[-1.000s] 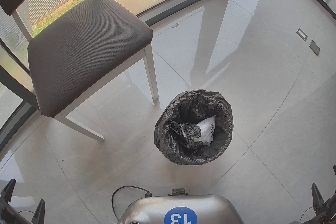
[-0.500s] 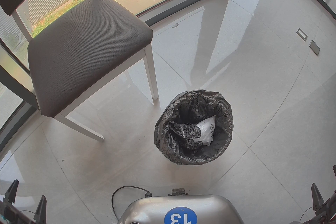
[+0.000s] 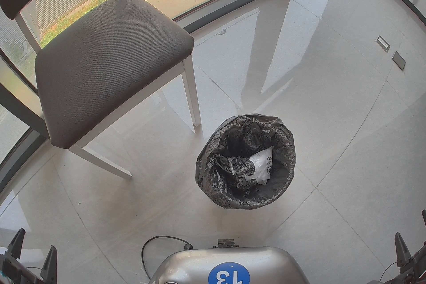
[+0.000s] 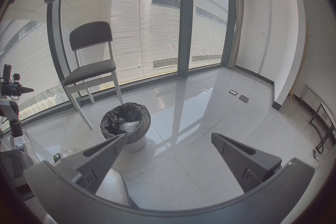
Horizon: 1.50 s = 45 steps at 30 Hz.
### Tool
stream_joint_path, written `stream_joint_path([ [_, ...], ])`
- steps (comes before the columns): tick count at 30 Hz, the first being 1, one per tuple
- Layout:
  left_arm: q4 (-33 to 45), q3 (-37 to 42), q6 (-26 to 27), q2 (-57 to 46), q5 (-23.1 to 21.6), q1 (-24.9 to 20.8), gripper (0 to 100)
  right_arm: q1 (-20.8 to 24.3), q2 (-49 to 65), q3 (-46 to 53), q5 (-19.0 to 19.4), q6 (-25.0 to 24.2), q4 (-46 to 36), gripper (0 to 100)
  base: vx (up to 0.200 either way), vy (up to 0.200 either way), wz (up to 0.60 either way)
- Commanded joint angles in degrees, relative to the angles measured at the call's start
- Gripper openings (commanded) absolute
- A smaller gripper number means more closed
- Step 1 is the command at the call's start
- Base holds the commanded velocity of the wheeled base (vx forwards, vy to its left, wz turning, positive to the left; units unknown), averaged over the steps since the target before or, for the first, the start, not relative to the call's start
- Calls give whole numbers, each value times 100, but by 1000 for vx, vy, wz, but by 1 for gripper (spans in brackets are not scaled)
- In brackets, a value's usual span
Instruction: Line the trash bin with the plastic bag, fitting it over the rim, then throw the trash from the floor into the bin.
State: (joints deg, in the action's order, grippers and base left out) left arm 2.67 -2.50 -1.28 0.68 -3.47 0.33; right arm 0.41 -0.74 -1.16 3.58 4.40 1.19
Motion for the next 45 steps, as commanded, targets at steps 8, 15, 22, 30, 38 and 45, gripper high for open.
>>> stream_joint_path([
  [8, -3, 4, -118, -68, -13, 2, 100, 2, 48, 2, 11, 61, 4, 100, 0, 0, 0],
  [15, -302, 127, -65, -68, -4, 2, 100, 2, 48, 2, 11, 87, 12, 100, 0, 0, 0],
  [22, -531, 215, -109, -68, 5, 2, 100, 2, 48, 2, 11, 61, 12, 100, 0, 0, 0],
  [30, -575, 232, -118, -68, 5, -33, 100, 2, 48, 2, 11, 43, 4, 100, 0, 0, 0],
  [38, -601, 241, -118, -68, 5, -24, 100, 2, 48, 2, 11, 87, 12, 100, 0, 0, 0],
  [45, -583, 241, -118, -68, 5, -24, 100, 2, 48, 2, -33, 70, 12, 100, 0, 0, 0],
])
